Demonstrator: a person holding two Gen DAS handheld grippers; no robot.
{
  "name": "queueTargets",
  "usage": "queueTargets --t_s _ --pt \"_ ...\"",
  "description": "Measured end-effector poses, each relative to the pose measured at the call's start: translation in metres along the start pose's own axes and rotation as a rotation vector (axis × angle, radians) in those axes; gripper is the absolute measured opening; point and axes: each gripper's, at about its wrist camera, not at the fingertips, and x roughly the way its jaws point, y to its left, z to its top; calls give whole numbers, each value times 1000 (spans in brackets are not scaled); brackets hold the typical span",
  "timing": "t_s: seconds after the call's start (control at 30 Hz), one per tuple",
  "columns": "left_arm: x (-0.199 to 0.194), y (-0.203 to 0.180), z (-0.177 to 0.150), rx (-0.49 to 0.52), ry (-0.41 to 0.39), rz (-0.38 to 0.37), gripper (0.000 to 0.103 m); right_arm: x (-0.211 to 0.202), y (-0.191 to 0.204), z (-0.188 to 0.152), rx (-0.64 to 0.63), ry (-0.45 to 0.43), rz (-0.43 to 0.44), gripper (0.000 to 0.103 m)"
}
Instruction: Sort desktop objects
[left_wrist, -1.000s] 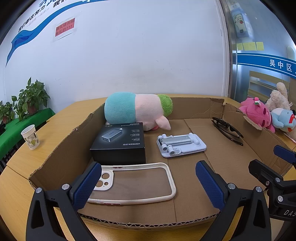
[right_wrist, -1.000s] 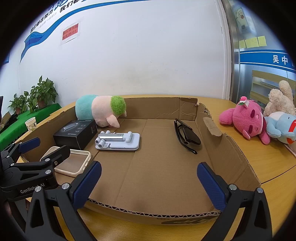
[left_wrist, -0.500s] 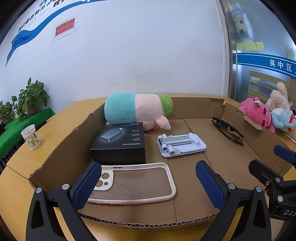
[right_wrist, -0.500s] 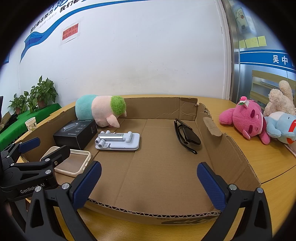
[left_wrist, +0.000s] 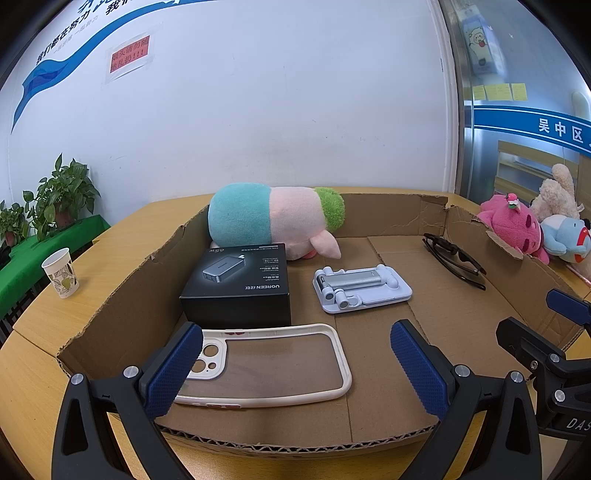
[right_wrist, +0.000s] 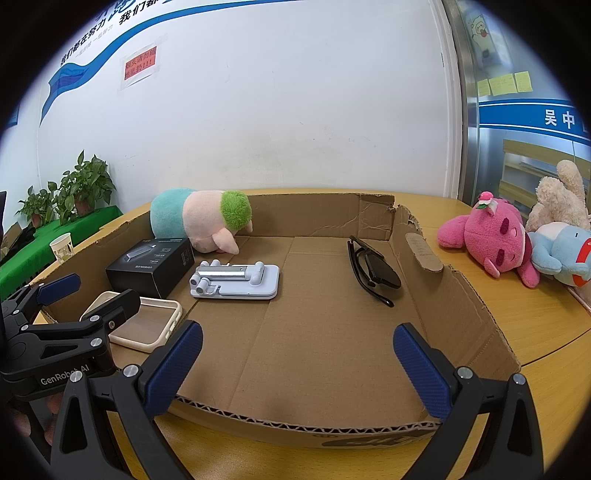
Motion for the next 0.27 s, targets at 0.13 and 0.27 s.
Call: queueTargets --t_s 0.13,0.27 --pt "0 0 0 0 0 0 103 0 0 1 0 0 0 103" --pt "0 0 0 -1 0 1 103 0 0 0 0 0 0 103"
